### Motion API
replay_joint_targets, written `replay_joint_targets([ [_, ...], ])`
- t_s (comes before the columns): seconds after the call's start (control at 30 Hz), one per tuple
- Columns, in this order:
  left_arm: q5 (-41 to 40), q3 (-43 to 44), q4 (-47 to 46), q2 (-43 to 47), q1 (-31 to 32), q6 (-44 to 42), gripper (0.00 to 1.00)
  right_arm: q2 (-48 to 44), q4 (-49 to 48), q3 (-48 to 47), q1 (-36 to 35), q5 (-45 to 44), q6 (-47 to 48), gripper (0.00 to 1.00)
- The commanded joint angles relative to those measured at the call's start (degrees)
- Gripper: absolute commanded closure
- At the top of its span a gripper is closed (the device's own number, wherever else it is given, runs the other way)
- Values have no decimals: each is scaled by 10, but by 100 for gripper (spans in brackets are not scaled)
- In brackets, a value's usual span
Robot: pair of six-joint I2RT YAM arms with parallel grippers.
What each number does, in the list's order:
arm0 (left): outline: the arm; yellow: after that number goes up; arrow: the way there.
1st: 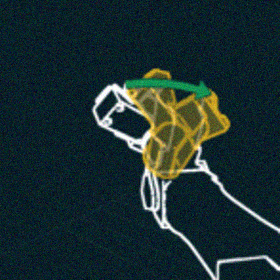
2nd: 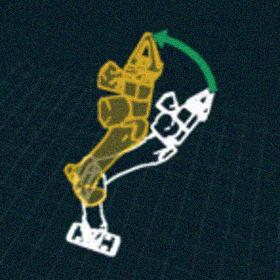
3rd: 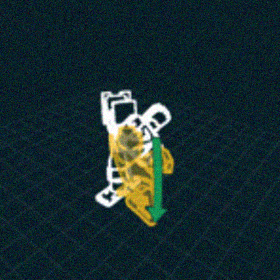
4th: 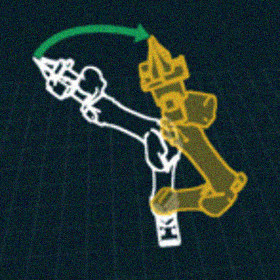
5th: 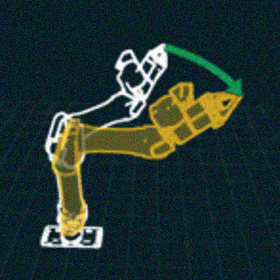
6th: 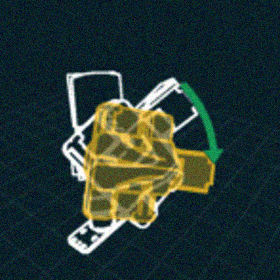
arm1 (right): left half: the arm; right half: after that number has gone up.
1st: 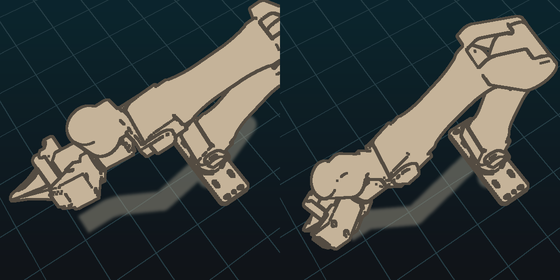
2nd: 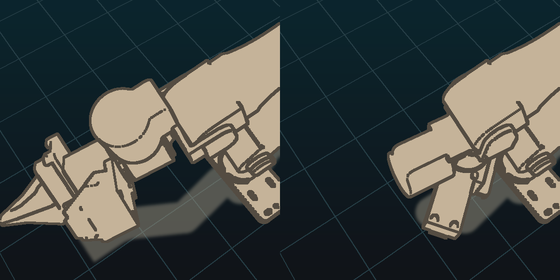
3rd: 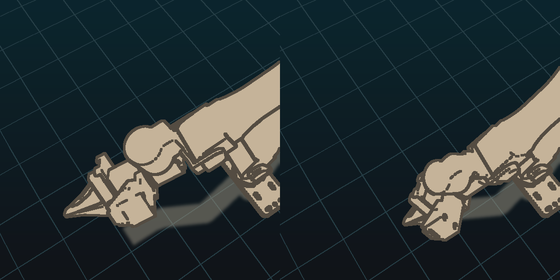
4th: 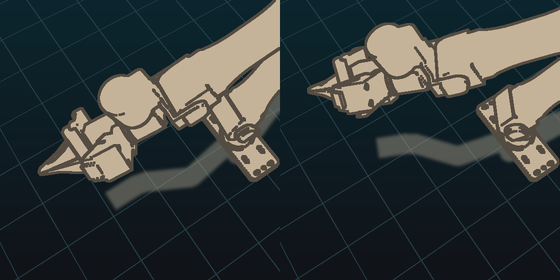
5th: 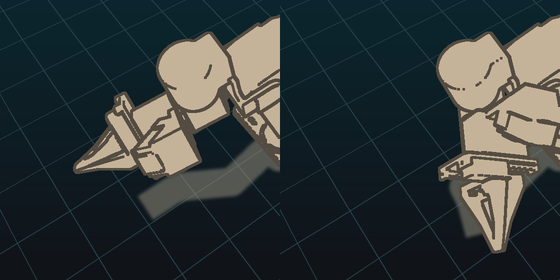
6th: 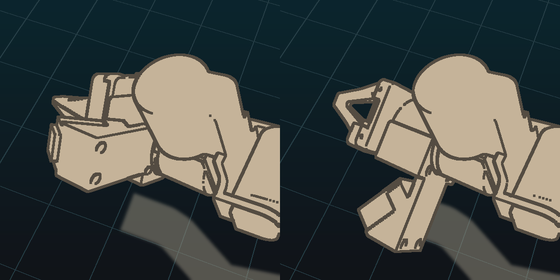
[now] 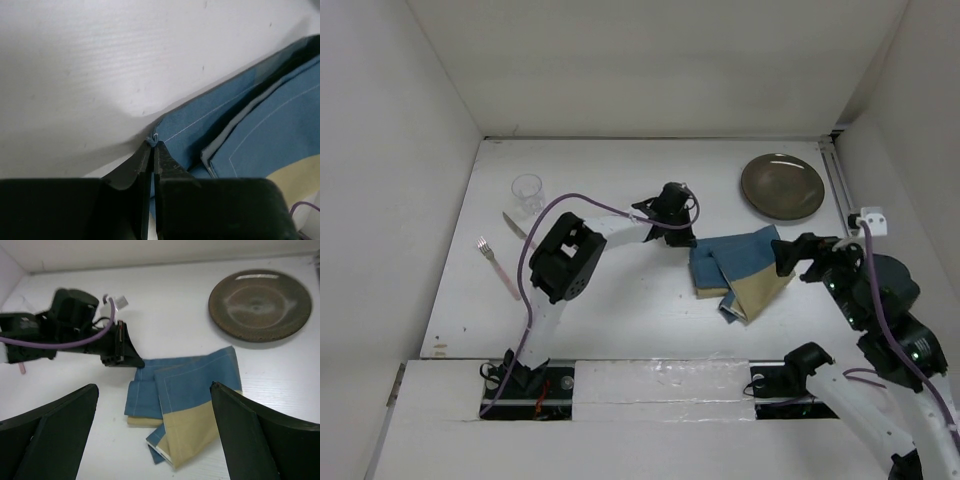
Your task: Set the dinner table for one person
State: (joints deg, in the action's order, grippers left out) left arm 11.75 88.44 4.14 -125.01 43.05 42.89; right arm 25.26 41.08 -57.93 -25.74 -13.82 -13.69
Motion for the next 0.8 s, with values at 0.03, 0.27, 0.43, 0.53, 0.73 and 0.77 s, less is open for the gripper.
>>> replay_joint_targets([
  [0.03,-27,-42,-11,105,3,-4,100,70,-85,60,-2,72,-9,0],
  [0.27,-78,-55,36,214,-13,-28,100,128,-197,139,-2,127,-27,0],
  [0.43,-97,-14,88,267,-21,-71,100,235,-278,159,-2,139,-20,0],
  [0.53,-109,-2,116,261,-21,-71,100,279,-316,159,-2,148,-20,0],
  [0.73,-132,-41,118,276,-21,-77,100,374,-441,174,-33,201,-19,0],
  [0.77,-132,-42,111,281,-21,-77,100,386,-456,174,-41,202,-12,0],
])
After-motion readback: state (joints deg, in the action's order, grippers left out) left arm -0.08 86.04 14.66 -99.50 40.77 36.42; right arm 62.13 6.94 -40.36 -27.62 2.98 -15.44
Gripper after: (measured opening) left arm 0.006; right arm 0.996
